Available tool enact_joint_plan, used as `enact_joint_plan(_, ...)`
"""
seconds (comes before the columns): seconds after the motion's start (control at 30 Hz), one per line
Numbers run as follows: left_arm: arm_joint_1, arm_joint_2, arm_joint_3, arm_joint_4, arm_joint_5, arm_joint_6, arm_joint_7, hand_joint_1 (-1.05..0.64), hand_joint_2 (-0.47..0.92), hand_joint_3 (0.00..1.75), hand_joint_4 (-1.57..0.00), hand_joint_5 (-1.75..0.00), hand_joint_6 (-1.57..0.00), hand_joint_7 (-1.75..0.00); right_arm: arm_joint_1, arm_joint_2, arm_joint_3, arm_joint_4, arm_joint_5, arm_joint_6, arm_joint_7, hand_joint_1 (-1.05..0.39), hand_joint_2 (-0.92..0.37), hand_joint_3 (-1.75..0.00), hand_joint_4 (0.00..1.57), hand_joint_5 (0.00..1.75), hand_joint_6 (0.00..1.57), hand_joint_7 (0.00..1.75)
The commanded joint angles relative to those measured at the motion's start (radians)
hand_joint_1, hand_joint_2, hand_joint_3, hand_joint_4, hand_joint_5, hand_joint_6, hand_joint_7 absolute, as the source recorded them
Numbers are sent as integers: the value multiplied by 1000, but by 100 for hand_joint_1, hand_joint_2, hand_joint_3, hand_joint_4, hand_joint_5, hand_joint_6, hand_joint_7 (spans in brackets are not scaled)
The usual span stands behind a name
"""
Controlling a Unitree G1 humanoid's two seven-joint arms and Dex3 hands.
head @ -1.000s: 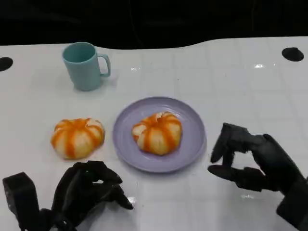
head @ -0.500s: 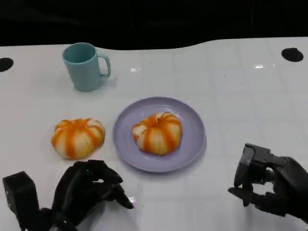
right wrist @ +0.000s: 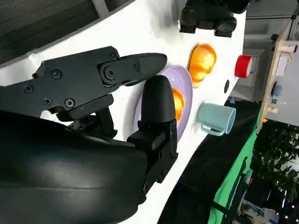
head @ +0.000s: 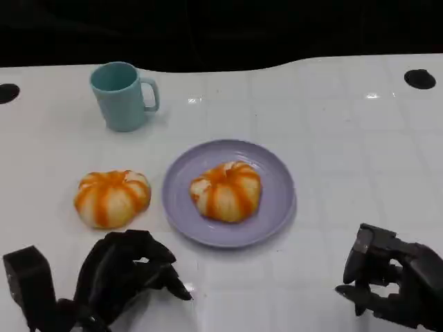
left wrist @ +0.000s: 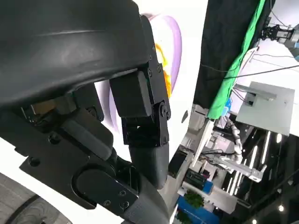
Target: Grasp the bread from the table and place it into the plate.
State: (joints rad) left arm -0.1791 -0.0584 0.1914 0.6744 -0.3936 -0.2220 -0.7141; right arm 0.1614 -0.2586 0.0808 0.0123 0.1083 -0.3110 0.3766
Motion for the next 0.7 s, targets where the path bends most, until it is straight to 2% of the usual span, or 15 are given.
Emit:
enact_joint_plan(0.03,8,21,5,-10,-10,14,-10,-105,68,0,-157,-61,-157,-33,-16,2,-12,41,-10,-45,6,-51,-92,-22,62,175,42,174)
enact_joint_plan(0.17,4,22,5,-8,-9,14,-8,-105,68,0,-157,-61,-157,-32,-30,9,-13,71,12,-69,29,-53,-92,-23,60,175,43,169)
enact_joint_plan(0.2,3,23,5,-7,-8,12,-9,-105,68,0,-157,-61,-157,-32,-31,11,-14,74,22,-71,38,-51,-92,-23,56,175,44,158)
enact_joint_plan(0.23,3,23,5,-6,-8,11,-9,-105,68,0,-157,-60,-157,-31,-33,14,-15,80,40,-72,54,-49,-92,-22,51,170,44,143)
enact_joint_plan(0.27,2,24,5,-4,-8,8,-11,-105,68,0,-157,-60,-157,-31,-36,17,-16,86,58,-73,70,-45,-92,-20,50,153,48,118)
enact_joint_plan(0.33,2,24,6,-3,-6,5,-10,-105,68,0,-157,-60,-157,-31,-40,22,-19,101,74,-89,88,-35,-92,-15,56,121,63,67)
enact_joint_plan(0.37,2,24,6,-3,-6,5,-9,-105,69,0,-157,-60,-157,-31,-42,26,-21,110,66,-110,85,-27,-91,-16,60,113,71,51)
enact_joint_plan(0.4,3,24,6,-4,-6,4,-8,-105,69,0,-157,-60,-157,-30,-43,29,-24,117,58,-127,80,-21,-87,-22,65,105,79,38)
enact_joint_plan(0.43,3,25,6,-3,-5,2,-9,-105,69,1,-157,-60,-157,-30,-45,33,-26,122,52,-136,74,-16,-78,-40,68,99,86,29)
enact_joint_plan(0.47,2,25,8,-2,-10,8,-13,-105,69,0,-157,-60,-157,-30,-46,36,-28,124,54,-137,72,-9,-66,-70,71,98,96,25)
enact_joint_plan(0.5,2,25,9,-1,-12,10,-16,-105,68,0,-157,-60,-157,-30,-46,40,-29,124,58,-136,72,-7,-61,-82,72,102,100,28)
enact_joint_plan(0.53,2,25,9,-1,-12,10,-17,-105,68,0,-157,-59,-157,-29,-46,43,-31,123,62,-134,73,-6,-60,-88,72,108,99,37)
enact_joint_plan(0.6,4,25,8,-5,-8,7,-12,-105,69,1,-157,-59,-157,-29,-47,48,-34,123,72,-133,83,-5,-61,-94,72,121,86,75)
enact_joint_plan(0.7,5,25,8,-7,-7,9,-10,-105,69,1,-157,-60,-157,-29,-47,57,-38,122,81,-130,91,-6,-61,-99,73,132,79,98)
